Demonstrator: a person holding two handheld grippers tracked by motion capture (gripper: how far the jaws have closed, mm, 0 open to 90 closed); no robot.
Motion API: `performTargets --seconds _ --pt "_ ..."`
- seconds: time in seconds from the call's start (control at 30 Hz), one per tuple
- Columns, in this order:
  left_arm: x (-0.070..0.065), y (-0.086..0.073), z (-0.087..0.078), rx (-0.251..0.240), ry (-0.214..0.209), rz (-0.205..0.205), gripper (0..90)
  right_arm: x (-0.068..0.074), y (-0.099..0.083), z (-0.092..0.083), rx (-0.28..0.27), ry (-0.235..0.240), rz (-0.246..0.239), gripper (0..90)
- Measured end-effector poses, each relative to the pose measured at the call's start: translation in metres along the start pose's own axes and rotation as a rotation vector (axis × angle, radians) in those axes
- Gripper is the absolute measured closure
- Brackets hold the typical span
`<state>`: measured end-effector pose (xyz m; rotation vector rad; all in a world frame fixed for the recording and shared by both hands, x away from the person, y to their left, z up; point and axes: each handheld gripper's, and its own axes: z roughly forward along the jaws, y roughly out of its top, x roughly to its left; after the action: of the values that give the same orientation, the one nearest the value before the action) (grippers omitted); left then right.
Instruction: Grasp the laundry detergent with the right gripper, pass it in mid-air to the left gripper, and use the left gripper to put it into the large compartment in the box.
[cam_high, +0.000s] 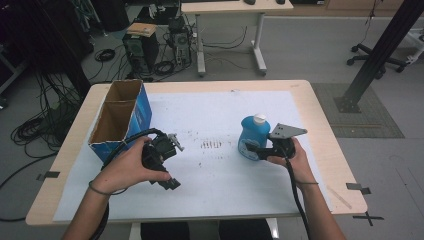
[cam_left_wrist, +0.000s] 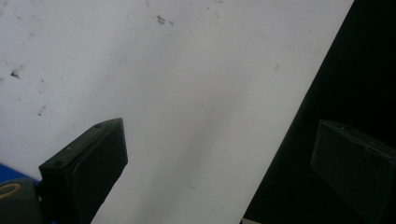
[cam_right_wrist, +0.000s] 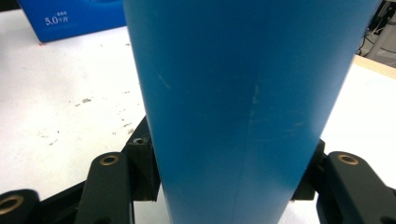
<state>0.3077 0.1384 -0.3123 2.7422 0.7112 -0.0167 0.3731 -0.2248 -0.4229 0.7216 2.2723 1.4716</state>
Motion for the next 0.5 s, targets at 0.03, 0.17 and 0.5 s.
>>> performTargets --seconds 0.03,0.17,0.5 --pt "0.0 0.0 0.0 0.0 0.0 0.0 3.9 -0.001 0.004 -0.003 -0.003 0.007 0.009 42.6" --pt "0.002 0.004 -0.008 -0.018 0.007 0.018 3.9 -0.002 0.008 -0.006 -0.007 0.016 0.011 42.6" --pt "0.001 0.014 -0.028 -0.05 -0.01 0.061 3.9 -0.002 0.033 -0.014 0.002 0.057 -0.001 42.5"
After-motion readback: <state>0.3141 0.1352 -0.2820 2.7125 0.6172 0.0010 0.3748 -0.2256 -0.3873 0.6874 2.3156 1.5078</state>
